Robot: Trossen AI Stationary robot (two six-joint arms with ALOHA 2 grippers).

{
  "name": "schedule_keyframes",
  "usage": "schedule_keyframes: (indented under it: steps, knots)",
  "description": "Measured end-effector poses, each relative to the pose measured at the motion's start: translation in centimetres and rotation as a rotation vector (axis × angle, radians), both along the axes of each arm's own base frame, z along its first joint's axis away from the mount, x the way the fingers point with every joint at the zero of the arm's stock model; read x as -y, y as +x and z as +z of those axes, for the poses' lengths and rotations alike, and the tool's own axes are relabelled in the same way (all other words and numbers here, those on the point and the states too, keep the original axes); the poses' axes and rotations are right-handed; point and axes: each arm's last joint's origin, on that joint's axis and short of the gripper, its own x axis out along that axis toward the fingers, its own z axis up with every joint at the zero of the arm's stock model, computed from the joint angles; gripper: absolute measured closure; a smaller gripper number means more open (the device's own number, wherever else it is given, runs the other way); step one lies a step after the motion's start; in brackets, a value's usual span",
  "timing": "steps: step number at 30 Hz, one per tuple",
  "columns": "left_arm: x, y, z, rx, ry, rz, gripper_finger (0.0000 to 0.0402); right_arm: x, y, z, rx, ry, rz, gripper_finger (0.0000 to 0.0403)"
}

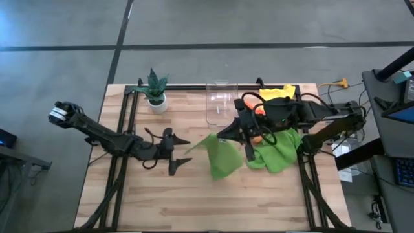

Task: Fold microfiber towels
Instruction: Fold the top green towel

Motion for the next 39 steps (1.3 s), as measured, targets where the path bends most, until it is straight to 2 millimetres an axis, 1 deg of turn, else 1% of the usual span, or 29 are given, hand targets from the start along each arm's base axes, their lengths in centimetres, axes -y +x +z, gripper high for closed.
schedule_keyframes:
  steps: [4,6,12,14,16,21,24,29,34,39]
  knots:
    - [-0.4,0.6,-0.7,-0.031,0.004,0.018,0.0081,0.1,-0.2,0.8,0.022,0.014,-0.002,0.0394]
    - [-0.4,1.0,-1.3,-0.061,0.001,-0.013,0.0081,0.1,-0.3,1.1,0.031,0.017,-0.003,0.0394]
    - [0.0,1.8,-2.8,-0.118,-0.117,-0.03,0.0084,0.1,-0.5,1.5,0.038,0.017,-0.007,0.0394]
    - [0.1,2.0,-3.1,-0.128,-0.122,-0.026,0.0095,0.1,-0.5,1.5,0.036,0.016,-0.009,0.0394]
    - [0.1,2.2,-3.3,-0.136,-0.121,-0.024,0.0115,0.1,-0.5,1.5,0.032,0.015,-0.01,0.0394]
    - [0.4,2.8,-3.3,-0.128,-0.147,-0.039,0.0177,0.2,-0.5,1.5,0.03,0.015,-0.012,0.0394]
    - [0.6,3.0,-3.2,-0.096,-0.168,-0.065,0.02,0.3,-0.5,1.4,0.026,0.01,-0.028,0.0394]
    - [0.8,3.1,-2.7,-0.074,-0.212,-0.166,0.0208,0.8,-0.5,1.0,-0.018,-0.01,-0.083,0.0394]
    - [0.7,3.1,-2.5,-0.061,-0.261,-0.147,0.0208,1.4,-0.5,0.9,-0.02,0.014,-0.174,0.0394]
    - [0.6,3.1,-2.5,-0.052,-0.261,-0.105,0.0208,1.6,-0.5,1.0,-0.011,0.012,-0.267,0.0394]
